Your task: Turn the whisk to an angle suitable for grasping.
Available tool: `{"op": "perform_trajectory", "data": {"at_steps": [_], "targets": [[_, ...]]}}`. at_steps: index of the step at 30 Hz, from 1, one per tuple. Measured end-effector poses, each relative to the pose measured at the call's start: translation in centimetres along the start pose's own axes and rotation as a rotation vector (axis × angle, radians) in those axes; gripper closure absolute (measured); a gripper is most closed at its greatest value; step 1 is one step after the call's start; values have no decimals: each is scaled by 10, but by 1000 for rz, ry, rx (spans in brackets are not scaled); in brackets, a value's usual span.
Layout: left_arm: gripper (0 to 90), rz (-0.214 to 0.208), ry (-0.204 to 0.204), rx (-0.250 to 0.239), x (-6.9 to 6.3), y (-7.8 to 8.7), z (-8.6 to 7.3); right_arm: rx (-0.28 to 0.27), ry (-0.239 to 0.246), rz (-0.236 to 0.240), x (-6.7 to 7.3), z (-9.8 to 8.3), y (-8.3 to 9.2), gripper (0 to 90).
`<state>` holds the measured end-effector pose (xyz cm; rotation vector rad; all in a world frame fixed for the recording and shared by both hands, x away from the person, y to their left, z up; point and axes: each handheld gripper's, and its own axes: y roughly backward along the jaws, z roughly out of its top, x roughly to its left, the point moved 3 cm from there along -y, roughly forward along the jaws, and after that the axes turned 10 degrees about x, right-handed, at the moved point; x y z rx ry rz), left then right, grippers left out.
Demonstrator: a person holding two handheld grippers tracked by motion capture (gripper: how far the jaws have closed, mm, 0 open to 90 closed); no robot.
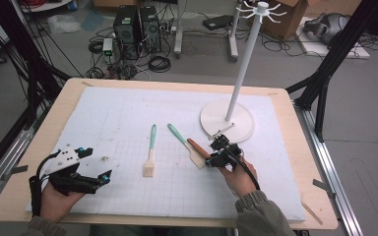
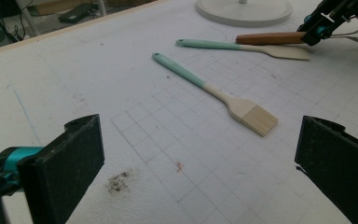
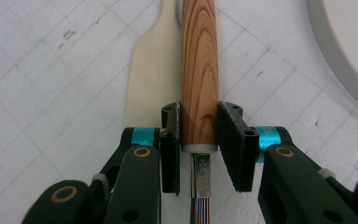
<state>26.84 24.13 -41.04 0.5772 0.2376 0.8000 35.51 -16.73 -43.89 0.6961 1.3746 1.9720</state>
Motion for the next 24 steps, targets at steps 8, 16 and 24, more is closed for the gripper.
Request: {"op": "perform_trajectory", "data": {"at_steps": [8, 16, 24], "targets": [[18, 2, 2, -3, 0, 0, 0, -14, 29, 26, 3, 1, 4, 705], [17, 1, 3, -4, 0, 0, 0, 2, 49, 62, 5, 1, 0, 696], [18, 2, 2, -5, 0, 0, 0, 34, 57, 69, 10, 4, -9, 670]]}}
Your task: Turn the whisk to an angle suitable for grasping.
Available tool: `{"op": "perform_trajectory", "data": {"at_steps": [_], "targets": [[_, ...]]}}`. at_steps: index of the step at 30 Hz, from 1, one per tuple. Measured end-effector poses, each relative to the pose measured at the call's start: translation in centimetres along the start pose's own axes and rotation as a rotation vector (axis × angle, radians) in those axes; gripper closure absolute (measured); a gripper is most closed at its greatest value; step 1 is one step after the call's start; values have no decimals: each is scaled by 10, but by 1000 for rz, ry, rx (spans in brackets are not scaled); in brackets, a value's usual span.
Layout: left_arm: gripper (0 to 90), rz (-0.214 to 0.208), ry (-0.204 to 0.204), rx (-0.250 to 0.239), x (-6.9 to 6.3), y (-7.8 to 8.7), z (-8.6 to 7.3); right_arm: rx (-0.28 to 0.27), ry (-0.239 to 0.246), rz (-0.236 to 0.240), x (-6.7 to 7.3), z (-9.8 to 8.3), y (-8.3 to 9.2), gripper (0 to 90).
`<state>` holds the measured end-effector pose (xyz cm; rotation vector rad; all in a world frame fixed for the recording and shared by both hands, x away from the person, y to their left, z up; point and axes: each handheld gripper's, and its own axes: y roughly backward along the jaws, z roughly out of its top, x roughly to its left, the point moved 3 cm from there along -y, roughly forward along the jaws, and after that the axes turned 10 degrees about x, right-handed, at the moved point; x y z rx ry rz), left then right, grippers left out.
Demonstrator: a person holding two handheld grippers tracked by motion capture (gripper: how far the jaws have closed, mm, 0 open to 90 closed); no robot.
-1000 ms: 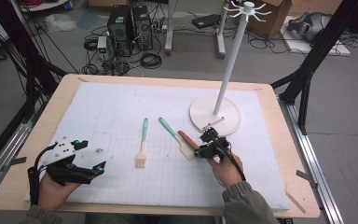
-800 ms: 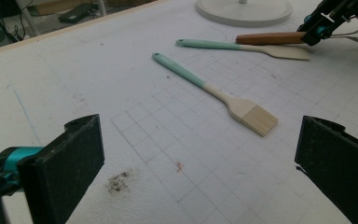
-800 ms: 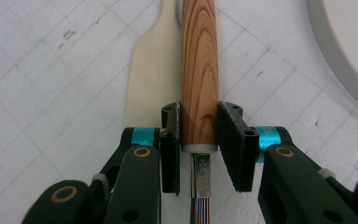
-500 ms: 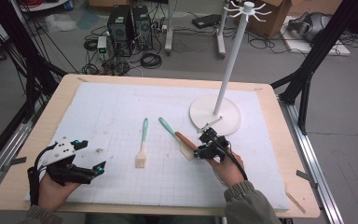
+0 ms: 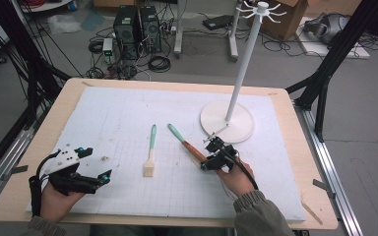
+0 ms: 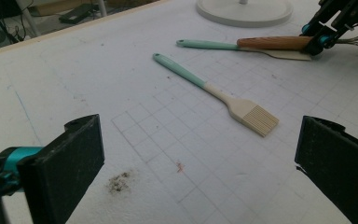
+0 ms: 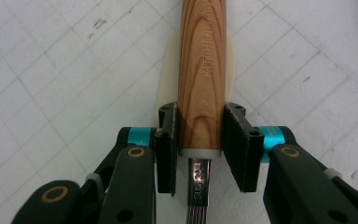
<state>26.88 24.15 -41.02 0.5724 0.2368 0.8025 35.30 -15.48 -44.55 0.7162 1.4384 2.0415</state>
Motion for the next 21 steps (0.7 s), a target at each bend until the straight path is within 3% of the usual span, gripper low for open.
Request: {"op": "perform_trajectory", "data": {"at_steps": [7, 14, 21], "targets": [[18, 0, -6, 3, -1, -1, 0, 18, 17, -50, 5, 2, -1, 670], [18, -1, -3, 2, -1, 0, 0, 19, 9, -33, 3, 2, -1, 690], [18, 1, 1, -1, 0, 0, 0, 29, 48, -22, 6, 0, 2, 694]]}}
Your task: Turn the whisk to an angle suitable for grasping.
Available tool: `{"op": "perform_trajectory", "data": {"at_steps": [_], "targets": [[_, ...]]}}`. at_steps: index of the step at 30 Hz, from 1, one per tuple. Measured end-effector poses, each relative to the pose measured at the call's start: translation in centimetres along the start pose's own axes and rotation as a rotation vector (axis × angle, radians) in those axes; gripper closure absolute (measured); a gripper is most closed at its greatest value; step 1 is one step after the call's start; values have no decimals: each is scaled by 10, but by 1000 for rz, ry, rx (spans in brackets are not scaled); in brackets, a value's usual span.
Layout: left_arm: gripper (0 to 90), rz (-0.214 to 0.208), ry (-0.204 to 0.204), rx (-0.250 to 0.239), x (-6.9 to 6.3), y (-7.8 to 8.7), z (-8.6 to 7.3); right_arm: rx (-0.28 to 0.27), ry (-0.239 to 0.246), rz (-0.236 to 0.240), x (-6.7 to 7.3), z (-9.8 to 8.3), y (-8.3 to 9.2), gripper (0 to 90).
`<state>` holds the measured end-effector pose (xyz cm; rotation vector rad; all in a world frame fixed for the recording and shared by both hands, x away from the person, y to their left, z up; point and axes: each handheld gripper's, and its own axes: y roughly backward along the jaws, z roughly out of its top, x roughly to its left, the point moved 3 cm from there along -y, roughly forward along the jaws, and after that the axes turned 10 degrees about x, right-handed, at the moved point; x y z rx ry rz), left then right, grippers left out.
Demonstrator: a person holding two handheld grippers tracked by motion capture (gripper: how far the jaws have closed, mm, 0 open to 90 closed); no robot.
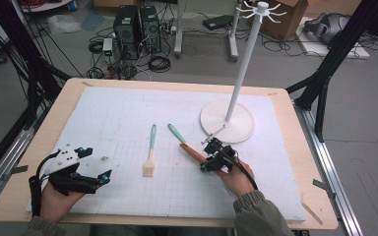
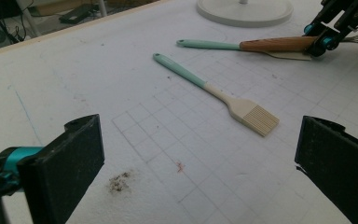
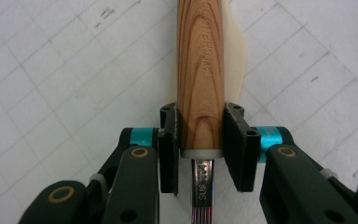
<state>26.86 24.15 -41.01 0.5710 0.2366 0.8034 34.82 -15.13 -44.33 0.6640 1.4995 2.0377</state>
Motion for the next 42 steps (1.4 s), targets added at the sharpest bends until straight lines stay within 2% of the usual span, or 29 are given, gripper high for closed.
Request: {"op": "perform_trajectory", "data": {"at_steps": [7, 13, 18, 24, 27, 29, 32, 37, 42], "targets": [[18, 1, -2, 0, -1, 0, 0, -25, 34, -6, 4, -2, 9, 694], [18, -1, -2, 1, -1, 0, 0, -57, 33, 15, 2, -4, 16, 695], [17, 1, -6, 0, -1, 0, 0, -32, 29, 23, 1, -4, 10, 694], [17, 1, -1, -1, -1, 0, 0, -6, 50, 1, 2, -3, 1, 689], [17, 0, -3, 0, -1, 0, 0, -1, 45, -4, 4, -3, -1, 685], [18, -2, -2, 1, -1, 0, 0, 0, 53, -9, 4, -2, -2, 672], [18, -1, -5, 2, -1, 0, 0, 0, 53, 8, 4, -1, -2, 631], [17, -1, -3, 1, -1, -1, 0, 10, 63, 0, 6, 3, -3, 600], [17, -4, -7, 3, -2, -1, 1, 20, 78, -42, 10, 5, -4, 620]]}}
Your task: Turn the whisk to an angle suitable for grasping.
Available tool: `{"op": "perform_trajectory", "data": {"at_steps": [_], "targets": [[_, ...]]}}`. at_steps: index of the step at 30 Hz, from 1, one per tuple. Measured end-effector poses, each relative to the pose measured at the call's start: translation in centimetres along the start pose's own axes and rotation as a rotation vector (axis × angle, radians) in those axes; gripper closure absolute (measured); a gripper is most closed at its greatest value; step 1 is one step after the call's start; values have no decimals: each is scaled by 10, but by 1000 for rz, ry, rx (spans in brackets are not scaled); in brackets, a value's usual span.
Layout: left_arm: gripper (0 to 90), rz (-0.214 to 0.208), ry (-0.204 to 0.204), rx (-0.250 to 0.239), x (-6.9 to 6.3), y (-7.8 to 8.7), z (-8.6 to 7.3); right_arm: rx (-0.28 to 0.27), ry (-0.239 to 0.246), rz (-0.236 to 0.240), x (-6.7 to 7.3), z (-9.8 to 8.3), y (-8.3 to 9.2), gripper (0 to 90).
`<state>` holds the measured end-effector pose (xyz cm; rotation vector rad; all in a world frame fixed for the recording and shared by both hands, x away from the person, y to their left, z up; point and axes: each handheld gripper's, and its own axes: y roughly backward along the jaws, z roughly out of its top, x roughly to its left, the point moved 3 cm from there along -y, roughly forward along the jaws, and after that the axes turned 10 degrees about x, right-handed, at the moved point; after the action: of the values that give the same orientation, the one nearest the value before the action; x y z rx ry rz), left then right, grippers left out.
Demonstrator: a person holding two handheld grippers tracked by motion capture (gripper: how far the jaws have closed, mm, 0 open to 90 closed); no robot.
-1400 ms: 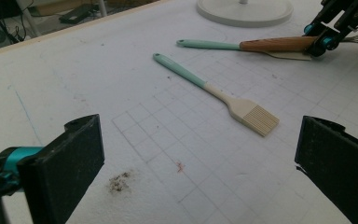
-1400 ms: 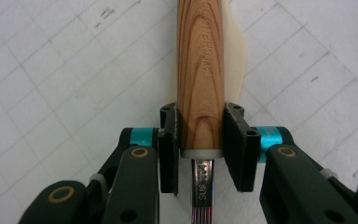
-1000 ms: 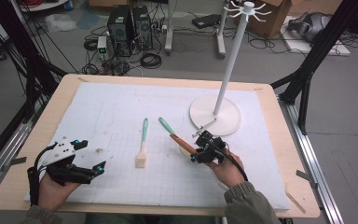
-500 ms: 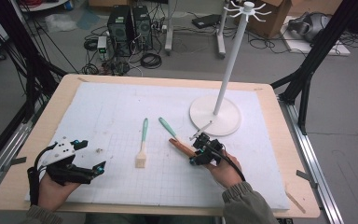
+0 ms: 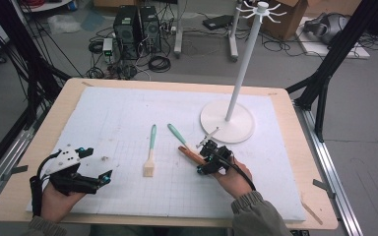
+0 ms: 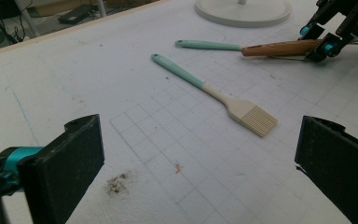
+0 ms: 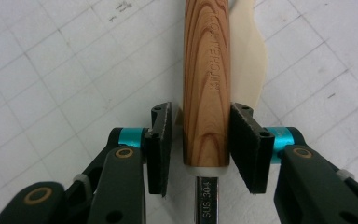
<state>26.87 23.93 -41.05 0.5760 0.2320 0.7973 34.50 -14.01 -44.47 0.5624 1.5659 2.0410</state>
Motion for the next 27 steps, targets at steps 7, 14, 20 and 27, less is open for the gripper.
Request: {"op": "perform_trajectory", "data": {"at_steps": [7, 14, 20, 27], "targets": [[17, 2, 2, 0, 0, 1, 0, -7, -13, -2, -2, -1, 1, 689], [18, 3, 6, 0, 2, 2, -2, -12, -10, 39, -6, -2, 1, 693], [18, 9, 17, -5, 4, 3, -2, -14, -9, 57, -9, -2, 1, 693], [17, 8, 11, -2, 4, 3, -3, -18, -11, 76, -10, -3, 1, 693]]}}
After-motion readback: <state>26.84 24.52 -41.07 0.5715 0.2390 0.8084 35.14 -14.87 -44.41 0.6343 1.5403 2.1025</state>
